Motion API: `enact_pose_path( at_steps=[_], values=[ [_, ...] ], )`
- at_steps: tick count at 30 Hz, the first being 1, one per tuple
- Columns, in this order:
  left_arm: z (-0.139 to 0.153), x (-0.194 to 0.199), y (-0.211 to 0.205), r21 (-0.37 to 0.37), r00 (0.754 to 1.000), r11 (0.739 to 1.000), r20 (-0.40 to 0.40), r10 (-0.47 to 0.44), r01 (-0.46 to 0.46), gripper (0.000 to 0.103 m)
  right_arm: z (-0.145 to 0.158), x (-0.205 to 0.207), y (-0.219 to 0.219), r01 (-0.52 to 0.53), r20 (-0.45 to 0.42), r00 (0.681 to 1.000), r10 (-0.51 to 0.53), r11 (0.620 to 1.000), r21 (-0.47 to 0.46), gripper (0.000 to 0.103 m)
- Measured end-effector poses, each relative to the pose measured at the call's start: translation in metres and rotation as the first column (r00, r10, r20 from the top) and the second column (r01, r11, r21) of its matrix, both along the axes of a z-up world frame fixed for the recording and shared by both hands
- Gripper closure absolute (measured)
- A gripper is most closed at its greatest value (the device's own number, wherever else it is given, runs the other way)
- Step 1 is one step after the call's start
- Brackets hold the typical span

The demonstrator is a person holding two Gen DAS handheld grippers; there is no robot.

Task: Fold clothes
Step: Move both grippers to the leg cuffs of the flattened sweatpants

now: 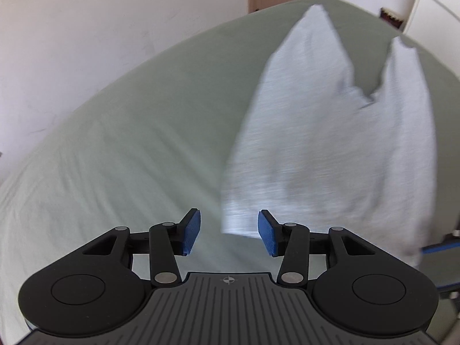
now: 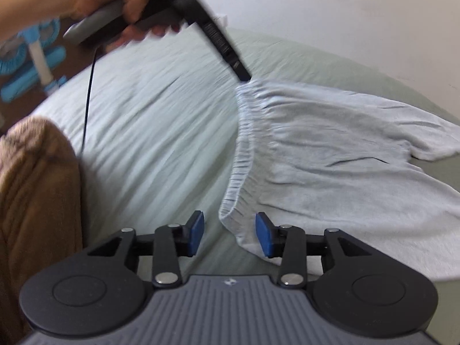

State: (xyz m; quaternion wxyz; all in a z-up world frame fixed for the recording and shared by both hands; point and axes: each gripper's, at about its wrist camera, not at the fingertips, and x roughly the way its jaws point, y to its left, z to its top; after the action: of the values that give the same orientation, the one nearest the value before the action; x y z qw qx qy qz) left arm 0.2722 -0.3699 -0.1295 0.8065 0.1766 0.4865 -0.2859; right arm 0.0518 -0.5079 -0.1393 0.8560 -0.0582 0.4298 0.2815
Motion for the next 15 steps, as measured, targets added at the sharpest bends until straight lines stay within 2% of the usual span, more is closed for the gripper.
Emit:
enact_pose_path(
  at_steps=[2, 5, 9, 11, 15],
  values=[
    [0.007, -0.024, -0.02, -0.046, 0.999, 0.998, -0.013, -0.038, 0.038, 0.06, 0.006, -0.001, -0.018, 0.056, -0.009, 0.998, -0.056, 0.998, 0.036, 0.049],
    [0.01, -0.055, -0.052, -0.093, 0.994, 0.991, -0.036, -0.1, 0.096, 0.054, 0.012, -0.001, -0.075, 0.231, -0.062, 0.972, -0.227, 0.969, 0.081, 0.049],
    [0.003, -0.09, -0.098, -0.074, 0.983, 0.981, -0.016, -0.182, 0.181, 0.053, 0.016, 0.0, -0.145, 0.457, -0.092, 0.888, -0.45, 0.886, 0.077, 0.049],
    [-0.001, -0.111, -0.123, -0.039, 0.973, 0.973, 0.02, -0.229, 0.229, 0.053, 0.021, -0.004, -0.172, 0.525, -0.081, 0.85, -0.52, 0.849, 0.06, 0.049],
    [-0.006, -0.133, -0.153, -0.001, 0.967, 0.97, 0.071, -0.243, 0.244, 0.053, 0.025, -0.01, -0.217, 0.624, -0.074, 0.78, -0.621, 0.781, 0.028, 0.049]
  ],
)
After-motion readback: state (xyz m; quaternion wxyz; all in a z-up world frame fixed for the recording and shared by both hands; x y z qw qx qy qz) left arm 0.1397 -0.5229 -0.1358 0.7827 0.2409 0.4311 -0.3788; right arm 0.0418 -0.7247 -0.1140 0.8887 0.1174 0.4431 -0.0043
